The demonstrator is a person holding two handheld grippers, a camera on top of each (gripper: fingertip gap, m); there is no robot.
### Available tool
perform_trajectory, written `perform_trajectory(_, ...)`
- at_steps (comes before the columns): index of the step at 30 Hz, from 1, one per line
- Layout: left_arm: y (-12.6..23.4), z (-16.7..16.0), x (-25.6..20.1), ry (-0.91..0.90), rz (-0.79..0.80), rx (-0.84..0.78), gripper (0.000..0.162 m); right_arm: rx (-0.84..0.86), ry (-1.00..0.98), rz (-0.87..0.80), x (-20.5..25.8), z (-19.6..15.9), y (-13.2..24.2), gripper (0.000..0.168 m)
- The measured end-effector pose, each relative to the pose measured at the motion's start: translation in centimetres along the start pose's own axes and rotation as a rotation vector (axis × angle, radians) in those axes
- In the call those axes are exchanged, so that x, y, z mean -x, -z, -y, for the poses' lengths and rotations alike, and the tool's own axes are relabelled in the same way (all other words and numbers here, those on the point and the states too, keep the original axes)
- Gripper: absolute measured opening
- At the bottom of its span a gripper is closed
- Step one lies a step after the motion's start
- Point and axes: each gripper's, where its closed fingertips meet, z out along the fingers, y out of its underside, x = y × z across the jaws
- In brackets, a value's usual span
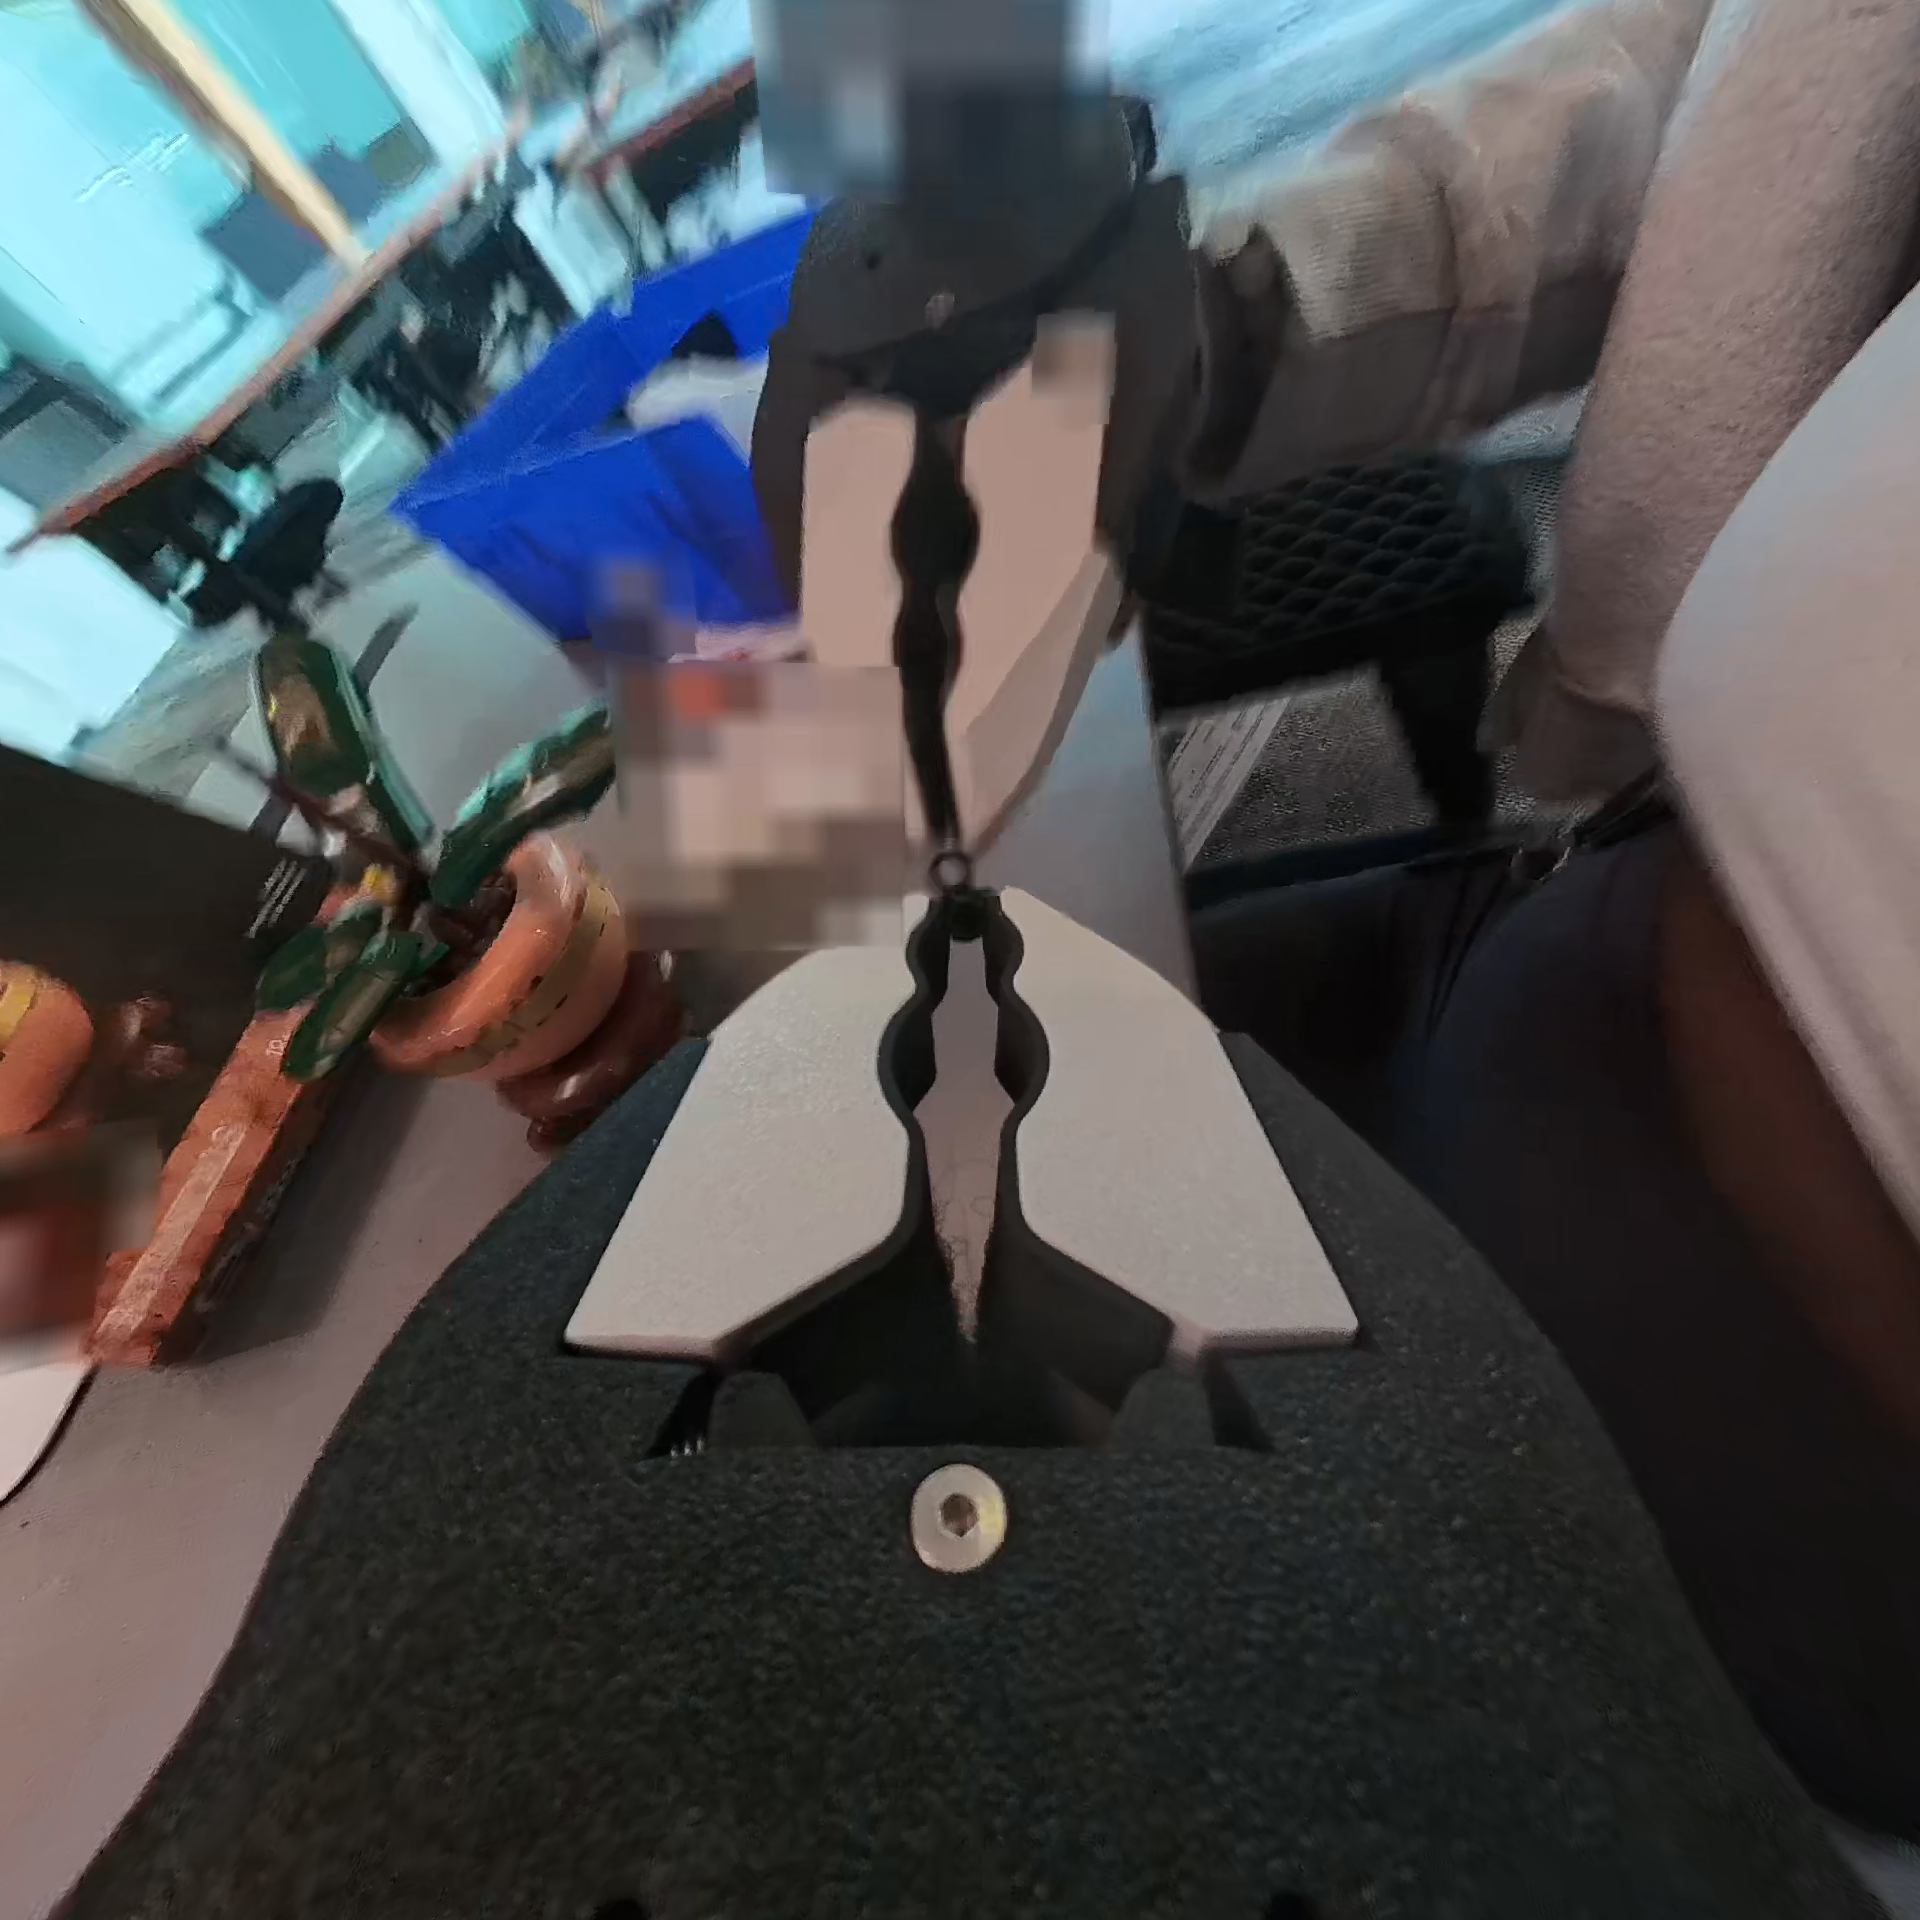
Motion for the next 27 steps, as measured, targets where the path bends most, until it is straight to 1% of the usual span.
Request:
perform_trajectory(1,0.3,-1.2,0.3,-0.021,0.01,0.068,0.006,-0.009,0.0,-0.076,-1.4,0.0,0.8,0.0)
perform_trajectory(2,0.9,-2.3,0.7,-0.038,0.033,0.121,0.006,-0.058,-0.011,-0.143,-3.0,0.5,2.5,0.0)
perform_trajectory(3,1.5,-2.3,1.0,-0.009,0.04,0.088,0.006,-0.12,-0.039,-0.132,-3.5,1.1,3.9,0.0)
perform_trajectory(4,2.0,-1.5,1.1,0.042,0.025,0.024,0.006,-0.12,-0.065,-0.09,-3.2,1.1,4.2,0.0)
perform_trajectory(5,2.1,-0.9,1.3,0.045,0.022,-0.004,0.006,-0.078,-0.078,-0.016,-2.2,0.7,3.4,0.0)
perform_trajectory(7,1.5,-0.2,1.5,-0.058,0.04,0.013,0.006,-0.049,-0.061,0.053,-0.7,0.7,1.4,0.004)
perform_trajectory(9,0.7,0.1,1.5,-0.126,0.051,0.029,0.006,-0.028,-0.079,0.087,-0.2,1.0,0.1,0.025)
perform_trajectory(11,0.4,0.2,1.8,-0.187,0.095,0.046,0.006,-0.021,-0.173,0.079,-0.9,1.1,-0.4,0.028)
perform_trajectory(12,0.5,0.2,2.3,-0.234,0.152,0.066,0.006,-0.028,-0.229,0.059,-1.5,1.1,-0.4,0.033)
perform_trajectory(13,0.7,0.2,2.9,-0.295,0.23,0.087,0.006,-0.039,-0.285,0.016,-2.2,1.0,-0.3,0.033)
perform_trajectory(14,1.0,0.4,3.6,-0.362,0.318,0.101,0.006,-0.064,-0.323,-0.012,-2.6,1.2,-0.2,0.032)
perform_trajectory(16,1.3,0.8,4.3,-0.488,0.457,0.114,0.006,-0.124,-0.358,-0.084,-3.2,1.6,-0.2,0.025)
perform_trajectory(19,1.1,0.5,4.8,-0.633,0.568,0.169,0.006,-0.185,-0.33,-0.148,-3.4,2.4,-0.3,0.021)
perform_trajectory(24,1.0,0.8,4.5,-0.735,0.593,0.183,0.006,-0.177,-0.315,-0.159,-3.4,2.1,-0.7,0.016)
perform_trajectory(25,1.1,0.9,4.5,-0.751,0.595,0.185,0.006,-0.177,-0.31,-0.134,-3.1,2.2,-0.8,0.01)
perform_trajectory(27,1.1,0.8,4.6,-0.789,0.602,0.201,0.006,-0.16,-0.29,-0.141,-3.0,2.1,-1.0,0.008)
